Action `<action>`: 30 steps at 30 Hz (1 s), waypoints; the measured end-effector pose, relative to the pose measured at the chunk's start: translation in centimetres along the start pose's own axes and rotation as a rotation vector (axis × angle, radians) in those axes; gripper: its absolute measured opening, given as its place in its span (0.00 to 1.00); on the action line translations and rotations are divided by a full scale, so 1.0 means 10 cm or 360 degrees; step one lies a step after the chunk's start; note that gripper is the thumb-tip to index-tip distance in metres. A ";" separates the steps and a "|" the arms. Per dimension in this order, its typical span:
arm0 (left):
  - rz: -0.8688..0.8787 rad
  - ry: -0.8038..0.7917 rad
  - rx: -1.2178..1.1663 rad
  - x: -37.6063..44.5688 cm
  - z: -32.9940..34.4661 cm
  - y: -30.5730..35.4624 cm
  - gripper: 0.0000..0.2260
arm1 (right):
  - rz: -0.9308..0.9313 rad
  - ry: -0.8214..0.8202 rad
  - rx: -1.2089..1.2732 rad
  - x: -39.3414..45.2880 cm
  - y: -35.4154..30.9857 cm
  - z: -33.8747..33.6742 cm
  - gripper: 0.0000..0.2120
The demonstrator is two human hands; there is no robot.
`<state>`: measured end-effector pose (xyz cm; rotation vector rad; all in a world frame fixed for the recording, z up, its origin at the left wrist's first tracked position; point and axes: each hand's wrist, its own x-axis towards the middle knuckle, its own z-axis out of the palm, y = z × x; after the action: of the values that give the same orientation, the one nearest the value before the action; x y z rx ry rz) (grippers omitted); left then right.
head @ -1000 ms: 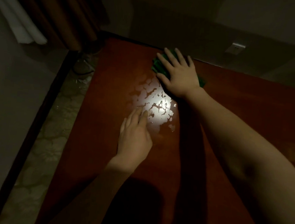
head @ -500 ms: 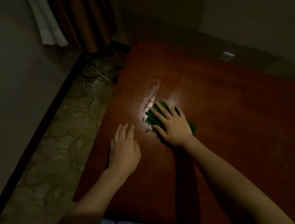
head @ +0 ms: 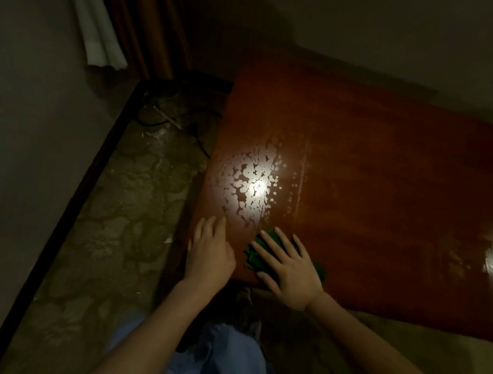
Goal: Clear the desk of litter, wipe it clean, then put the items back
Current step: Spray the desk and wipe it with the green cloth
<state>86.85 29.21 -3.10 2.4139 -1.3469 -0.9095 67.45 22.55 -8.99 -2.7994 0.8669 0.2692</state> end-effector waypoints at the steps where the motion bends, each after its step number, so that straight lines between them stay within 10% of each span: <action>1: -0.0001 -0.0008 -0.0004 -0.02 0.00 -0.02 0.25 | -0.0049 -0.0018 -0.0006 -0.05 -0.04 0.03 0.28; 7: -0.0070 -0.0003 -0.0077 0.06 -0.10 -0.12 0.25 | -0.0450 -0.0090 -0.0189 0.12 -0.41 0.09 0.26; 30: -0.0097 0.0081 -0.0095 1.98 -0.46 0.67 0.25 | 0.0068 0.0040 0.0068 2.43 1.47 -0.77 0.28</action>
<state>92.69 8.70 -4.38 2.4278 -1.2170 -0.8844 79.66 -4.22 -9.14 -2.7534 0.9276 0.2200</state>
